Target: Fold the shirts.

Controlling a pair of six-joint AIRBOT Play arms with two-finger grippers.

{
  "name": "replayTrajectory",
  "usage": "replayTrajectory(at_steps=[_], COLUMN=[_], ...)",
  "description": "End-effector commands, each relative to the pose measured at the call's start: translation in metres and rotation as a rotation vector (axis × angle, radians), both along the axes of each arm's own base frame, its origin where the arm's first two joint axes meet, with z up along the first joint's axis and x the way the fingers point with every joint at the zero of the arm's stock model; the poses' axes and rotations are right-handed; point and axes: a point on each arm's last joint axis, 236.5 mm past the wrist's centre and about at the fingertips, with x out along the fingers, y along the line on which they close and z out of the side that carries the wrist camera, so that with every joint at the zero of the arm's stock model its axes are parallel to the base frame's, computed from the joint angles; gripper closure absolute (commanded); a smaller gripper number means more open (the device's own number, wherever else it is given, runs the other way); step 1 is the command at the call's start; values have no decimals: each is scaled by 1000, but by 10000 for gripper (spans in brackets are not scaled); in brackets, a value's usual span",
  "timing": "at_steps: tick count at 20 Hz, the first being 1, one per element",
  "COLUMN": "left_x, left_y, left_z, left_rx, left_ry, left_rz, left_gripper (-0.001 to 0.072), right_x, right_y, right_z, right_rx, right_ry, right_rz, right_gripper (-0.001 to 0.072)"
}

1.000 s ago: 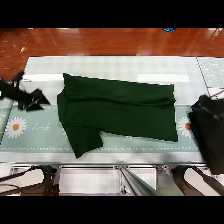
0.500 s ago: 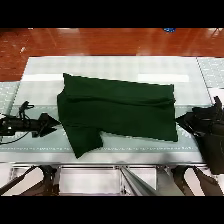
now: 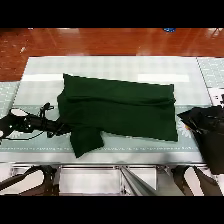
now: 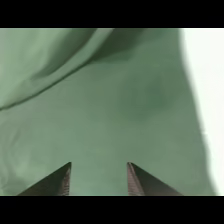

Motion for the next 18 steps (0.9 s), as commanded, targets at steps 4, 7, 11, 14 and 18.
replayTrajectory(at_steps=[4,7,11,14,18], left_x=[17,17,19,19,22], left_y=[1,1,2,3,4], left_z=[5,5,4,4,3], left_rx=[18,18,24,26,33], left_ry=[-57,-67,-75,-76,-83], left_rz=[-46,-57,-56,-54,-49], left_gripper=[687,687,687,687,687], right_x=[-118,-125,-113,-98,-64], right_y=[-35,-16,-16,-17,-8], right_z=[-56,-69,-76,-85,-93], right_rx=[-128,-47,-17,15,119], right_ry=[510,543,522,501,415], right_rz=[6,21,7,-27,-69], right_gripper=[302,302,302,302,302])
